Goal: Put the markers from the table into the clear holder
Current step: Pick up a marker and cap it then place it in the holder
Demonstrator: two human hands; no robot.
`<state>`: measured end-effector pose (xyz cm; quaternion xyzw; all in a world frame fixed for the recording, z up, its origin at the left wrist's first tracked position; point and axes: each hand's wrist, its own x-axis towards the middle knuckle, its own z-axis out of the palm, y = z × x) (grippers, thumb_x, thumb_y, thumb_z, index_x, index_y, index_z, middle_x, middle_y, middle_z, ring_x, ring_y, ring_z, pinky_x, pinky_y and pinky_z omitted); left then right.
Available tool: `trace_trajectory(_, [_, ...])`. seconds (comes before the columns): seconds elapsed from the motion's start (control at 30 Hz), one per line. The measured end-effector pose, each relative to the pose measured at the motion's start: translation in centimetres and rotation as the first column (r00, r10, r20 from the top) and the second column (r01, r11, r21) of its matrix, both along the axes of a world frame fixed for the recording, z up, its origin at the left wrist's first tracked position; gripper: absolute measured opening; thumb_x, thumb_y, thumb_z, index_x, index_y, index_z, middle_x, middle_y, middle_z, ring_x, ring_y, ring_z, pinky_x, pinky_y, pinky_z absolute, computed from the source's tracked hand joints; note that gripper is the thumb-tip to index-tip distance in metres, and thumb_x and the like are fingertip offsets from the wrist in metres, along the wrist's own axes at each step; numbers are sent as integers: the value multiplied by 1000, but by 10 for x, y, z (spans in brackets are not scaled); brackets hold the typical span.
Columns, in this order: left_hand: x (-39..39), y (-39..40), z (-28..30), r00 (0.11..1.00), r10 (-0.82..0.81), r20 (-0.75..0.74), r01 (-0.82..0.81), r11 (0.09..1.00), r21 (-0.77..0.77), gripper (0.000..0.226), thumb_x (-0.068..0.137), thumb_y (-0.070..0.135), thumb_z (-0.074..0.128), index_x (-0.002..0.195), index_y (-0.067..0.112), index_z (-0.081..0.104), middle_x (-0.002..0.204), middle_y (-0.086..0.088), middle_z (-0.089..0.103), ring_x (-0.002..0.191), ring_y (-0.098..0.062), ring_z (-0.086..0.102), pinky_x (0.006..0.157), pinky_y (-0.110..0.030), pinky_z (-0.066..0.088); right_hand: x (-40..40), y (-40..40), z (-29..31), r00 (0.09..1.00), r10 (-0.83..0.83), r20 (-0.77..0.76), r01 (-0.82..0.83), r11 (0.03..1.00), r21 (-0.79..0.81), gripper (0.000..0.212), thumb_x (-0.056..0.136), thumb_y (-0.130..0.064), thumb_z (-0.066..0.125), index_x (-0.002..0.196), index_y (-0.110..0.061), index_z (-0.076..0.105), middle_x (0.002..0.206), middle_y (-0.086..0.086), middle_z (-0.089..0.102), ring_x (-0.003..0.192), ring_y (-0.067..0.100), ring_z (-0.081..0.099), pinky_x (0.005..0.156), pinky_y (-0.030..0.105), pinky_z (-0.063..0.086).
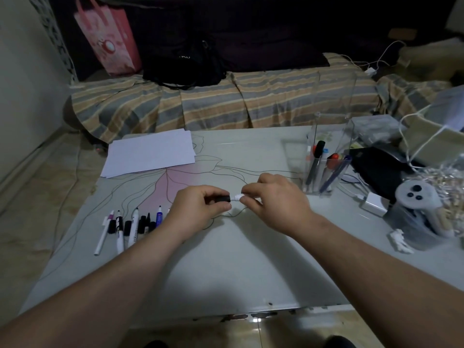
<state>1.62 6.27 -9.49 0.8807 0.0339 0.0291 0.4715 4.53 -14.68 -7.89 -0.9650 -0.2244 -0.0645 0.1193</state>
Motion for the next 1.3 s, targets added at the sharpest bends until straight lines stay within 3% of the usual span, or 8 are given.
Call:
trace_trajectory(0.33, [-2, -12, 7, 992, -42, 121, 23, 988, 156, 17, 86, 21, 76, 99, 30, 79, 80, 22, 71, 82, 18, 60, 72, 1, 37, -2, 18, -15, 987, -4, 158, -13, 995, 102, 22, 96, -48, 60, 98, -31, 73, 88, -4, 57, 79, 31, 61, 61, 33, 41])
trace_trajectory(0.57, [-1, -26, 5, 987, -105, 122, 70, 962, 263, 11, 88, 31, 72, 97, 29, 78, 84, 14, 75, 80, -3, 64, 70, -13, 42, -2, 1, -14, 999, 47, 7, -47, 992, 115, 25, 99, -52, 53, 108, -34, 69, 95, -7, 61, 92, 25, 58, 74, 38, 49])
trace_trajectory(0.67, [0, -38, -2, 995, -63, 71, 49, 983, 177, 14, 86, 41, 72, 86, 28, 78, 73, 10, 71, 71, -4, 62, 66, -21, 43, 6, -16, -5, 984, 97, -152, -100, 995, -12, 24, 98, -53, 56, 116, -39, 65, 97, -13, 66, 100, 19, 46, 86, 41, 43])
trace_trajectory(0.77, [7, -54, -1, 997, -57, 49, 59, 997, -40, 23, 85, 53, 70, 82, 31, 76, 70, 7, 70, 64, -7, 60, 66, -27, 48, 12, -32, 8, 951, 149, -270, -134, 988, 73, 13, 96, -41, 64, 98, -29, 60, 89, -10, 65, 97, 23, 58, 75, 35, 41])
trace_trajectory(0.9, [12, -79, 5, 996, -63, 61, 77, 961, -265, 17, 87, 48, 72, 95, 32, 74, 89, 5, 76, 81, -12, 71, 79, -26, 55, 27, -65, 44, 994, -110, -25, 112, 921, 372, 13, 100, -37, 60, 109, -27, 59, 85, -8, 63, 80, 19, 62, 66, 31, 41])
trace_trajectory(1.03, [5, -108, 1, 973, -213, 82, 218, 975, -51, 9, 90, 33, 70, 94, 28, 76, 86, 10, 74, 78, -3, 65, 78, -15, 50, 40, -107, 73, 894, -430, 129, 220, 671, 708, 41, 103, -29, 55, 139, -34, 37, 95, -10, 66, 78, 17, 68, 71, 44, 58])
trace_trajectory(1.13, [-1, -126, -2, 924, -372, 91, 354, 920, 170, 13, 89, 32, 65, 96, 27, 76, 88, 11, 73, 83, -5, 64, 81, -18, 50, 53, -126, 66, 821, -547, 160, 309, 663, 681, 42, 104, -23, 53, 139, -34, 32, 98, -4, 64, 76, 22, 68, 68, 45, 56])
trace_trajectory(1.3, [-5, -139, -7, 886, -460, 55, 435, 867, 242, 18, 89, 36, 61, 99, 30, 75, 93, 12, 71, 86, -4, 64, 83, -18, 50, 68, -132, 44, 861, -493, 124, 312, 706, 635, 34, 104, -22, 55, 133, -33, 40, 107, 3, 66, 89, 24, 68, 77, 48, 58])
